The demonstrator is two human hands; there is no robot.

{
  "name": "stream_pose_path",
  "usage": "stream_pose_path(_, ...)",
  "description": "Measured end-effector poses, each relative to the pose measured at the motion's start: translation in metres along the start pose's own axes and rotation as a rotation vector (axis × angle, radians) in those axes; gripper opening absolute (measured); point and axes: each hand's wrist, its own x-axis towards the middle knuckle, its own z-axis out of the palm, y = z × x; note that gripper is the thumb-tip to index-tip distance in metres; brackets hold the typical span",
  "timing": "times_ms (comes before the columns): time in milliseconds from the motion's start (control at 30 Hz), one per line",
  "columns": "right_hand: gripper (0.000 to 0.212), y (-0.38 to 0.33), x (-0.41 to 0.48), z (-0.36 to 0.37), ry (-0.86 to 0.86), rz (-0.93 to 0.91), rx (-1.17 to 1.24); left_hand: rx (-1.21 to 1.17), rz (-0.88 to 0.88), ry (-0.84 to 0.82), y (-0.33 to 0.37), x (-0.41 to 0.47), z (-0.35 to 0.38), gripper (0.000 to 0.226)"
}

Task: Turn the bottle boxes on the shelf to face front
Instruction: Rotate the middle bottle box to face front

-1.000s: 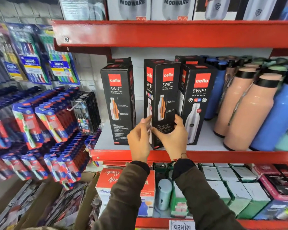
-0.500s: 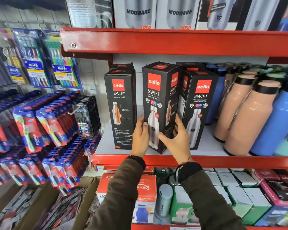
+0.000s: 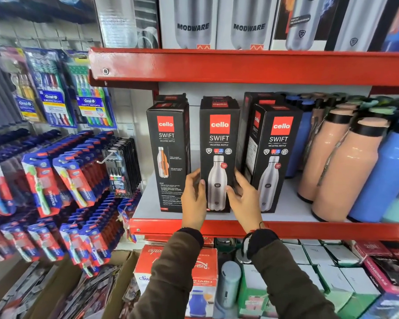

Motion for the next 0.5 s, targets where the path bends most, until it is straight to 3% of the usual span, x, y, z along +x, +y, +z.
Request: stream_pose_path(500, 0.045, 0.0037, -0.0037, 0.0024, 0.132, 0.055, -0.018, 0.093, -0.014, 0.024, 0.0012, -0.0021, 0.0050, 0.034)
